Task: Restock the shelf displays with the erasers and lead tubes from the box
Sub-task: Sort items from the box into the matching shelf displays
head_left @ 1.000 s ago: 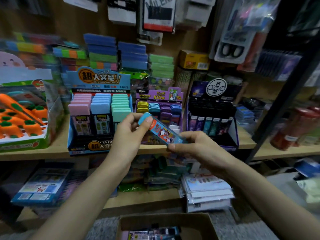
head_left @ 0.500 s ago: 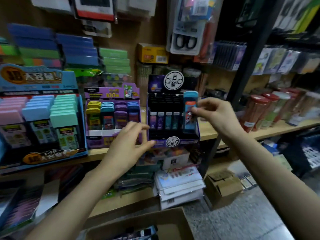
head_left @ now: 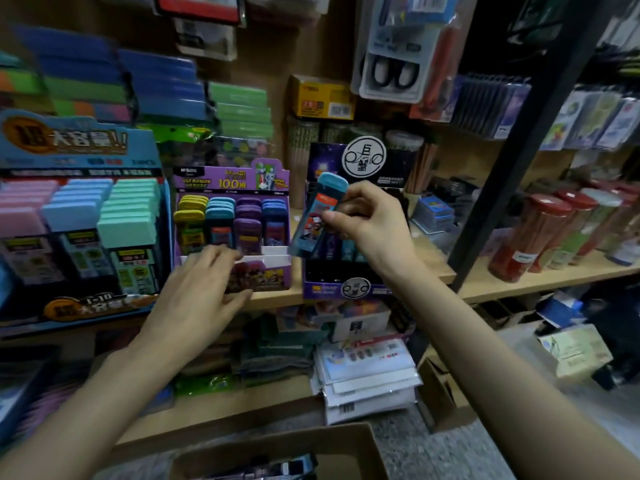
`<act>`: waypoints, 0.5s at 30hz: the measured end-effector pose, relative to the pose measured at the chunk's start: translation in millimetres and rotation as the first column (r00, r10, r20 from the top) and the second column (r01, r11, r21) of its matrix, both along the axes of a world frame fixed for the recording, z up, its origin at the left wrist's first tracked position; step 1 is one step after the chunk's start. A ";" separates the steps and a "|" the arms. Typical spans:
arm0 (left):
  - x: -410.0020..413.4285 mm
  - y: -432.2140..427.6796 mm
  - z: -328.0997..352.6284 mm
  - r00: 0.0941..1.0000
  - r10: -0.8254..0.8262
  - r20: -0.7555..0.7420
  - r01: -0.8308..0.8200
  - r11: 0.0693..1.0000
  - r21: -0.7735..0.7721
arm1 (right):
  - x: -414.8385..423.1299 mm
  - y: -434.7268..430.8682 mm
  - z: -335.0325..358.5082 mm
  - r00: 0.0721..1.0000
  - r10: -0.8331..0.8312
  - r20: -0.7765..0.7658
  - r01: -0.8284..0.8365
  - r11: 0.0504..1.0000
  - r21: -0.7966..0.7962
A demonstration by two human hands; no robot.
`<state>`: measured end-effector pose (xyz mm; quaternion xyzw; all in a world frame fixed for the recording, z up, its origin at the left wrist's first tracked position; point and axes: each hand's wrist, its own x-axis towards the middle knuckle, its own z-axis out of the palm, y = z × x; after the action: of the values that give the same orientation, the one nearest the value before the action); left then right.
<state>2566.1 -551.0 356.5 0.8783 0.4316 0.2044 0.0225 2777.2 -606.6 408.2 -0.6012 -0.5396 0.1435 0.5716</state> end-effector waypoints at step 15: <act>-48.8 21.4 -6.7 0.974 -0.210 -0.082 0.200 0.973 -0.114 | -78.1 68.5 -2.5 0.930 -0.015 0.368 0.035 0.998 -0.047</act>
<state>2517.3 -529.7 349.8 0.9244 0.3492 0.1368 0.0695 2699.1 -538.1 405.7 -0.6391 -0.6253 0.0353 0.4465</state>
